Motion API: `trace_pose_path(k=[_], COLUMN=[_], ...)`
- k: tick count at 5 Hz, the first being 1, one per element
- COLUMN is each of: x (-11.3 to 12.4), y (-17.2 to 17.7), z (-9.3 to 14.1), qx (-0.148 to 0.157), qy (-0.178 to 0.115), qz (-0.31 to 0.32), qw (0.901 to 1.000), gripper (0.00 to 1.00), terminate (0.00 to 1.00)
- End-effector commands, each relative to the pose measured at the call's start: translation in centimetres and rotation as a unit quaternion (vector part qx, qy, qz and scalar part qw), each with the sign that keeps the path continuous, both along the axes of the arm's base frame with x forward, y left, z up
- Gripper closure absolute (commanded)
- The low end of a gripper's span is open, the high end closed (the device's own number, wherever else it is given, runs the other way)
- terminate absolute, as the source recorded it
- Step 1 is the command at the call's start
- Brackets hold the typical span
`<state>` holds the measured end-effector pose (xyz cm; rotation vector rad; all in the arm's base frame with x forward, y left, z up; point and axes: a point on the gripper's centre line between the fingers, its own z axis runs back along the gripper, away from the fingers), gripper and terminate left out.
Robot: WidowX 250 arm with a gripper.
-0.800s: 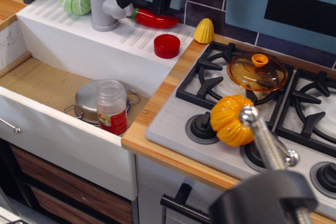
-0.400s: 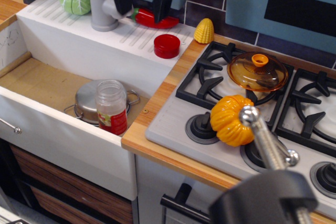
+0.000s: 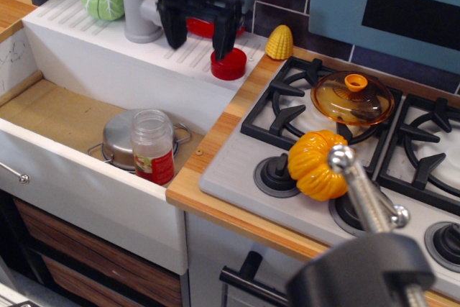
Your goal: Put cap on container
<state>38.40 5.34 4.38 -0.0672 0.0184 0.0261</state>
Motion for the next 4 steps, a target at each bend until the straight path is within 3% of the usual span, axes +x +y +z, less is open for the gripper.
trace_pose_path(k=[1,2,4], x=[2.2,2.8,4.2], y=[-0.1,-0.2,-1.3], z=[0.3,-0.3,-1.0], qx=[0.01,0.012,-0.018], qy=[-0.055,-0.071,-0.067], qz=[0.014,0.028,0.051], qw=[0.9983,0.997,0.9963], gripper=[0.0,0.0,0.0], terminate=[0.0,0.0,0.0])
